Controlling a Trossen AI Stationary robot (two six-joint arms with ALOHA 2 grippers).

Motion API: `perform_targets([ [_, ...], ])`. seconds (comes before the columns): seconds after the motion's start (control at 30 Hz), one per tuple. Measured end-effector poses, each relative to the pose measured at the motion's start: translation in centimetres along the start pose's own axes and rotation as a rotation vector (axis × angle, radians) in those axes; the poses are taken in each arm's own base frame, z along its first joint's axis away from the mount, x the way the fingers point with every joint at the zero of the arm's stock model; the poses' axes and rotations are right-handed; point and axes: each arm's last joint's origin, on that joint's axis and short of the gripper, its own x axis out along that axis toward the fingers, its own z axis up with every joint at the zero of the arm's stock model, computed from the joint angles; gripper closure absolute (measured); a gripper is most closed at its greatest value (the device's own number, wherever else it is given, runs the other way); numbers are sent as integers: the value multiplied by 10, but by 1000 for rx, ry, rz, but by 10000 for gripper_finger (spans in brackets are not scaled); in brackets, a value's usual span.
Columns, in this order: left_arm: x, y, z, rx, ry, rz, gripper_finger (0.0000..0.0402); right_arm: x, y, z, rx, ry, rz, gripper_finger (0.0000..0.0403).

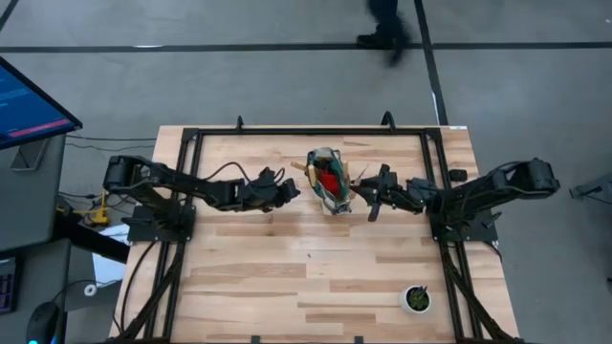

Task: Pick & Place Garden tools in Gardening bag
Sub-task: Put the trowel into the gardening bag

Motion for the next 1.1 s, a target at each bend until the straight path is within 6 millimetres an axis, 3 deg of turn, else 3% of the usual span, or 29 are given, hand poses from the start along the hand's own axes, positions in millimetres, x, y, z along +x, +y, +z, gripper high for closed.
perform_targets([
  [0.43,6,-1,21,-35,-68,-9,399,32,10,-5,-28,2,95,333],
  [0.67,8,0,26,-43,-84,-10,399,54,12,7,-70,-73,157,333],
  [0.8,8,-1,26,-43,-84,-11,399,52,6,17,-95,-119,135,333],
  [1.1,8,-1,26,-26,-86,-11,399,19,-10,54,-137,-280,19,333],
])
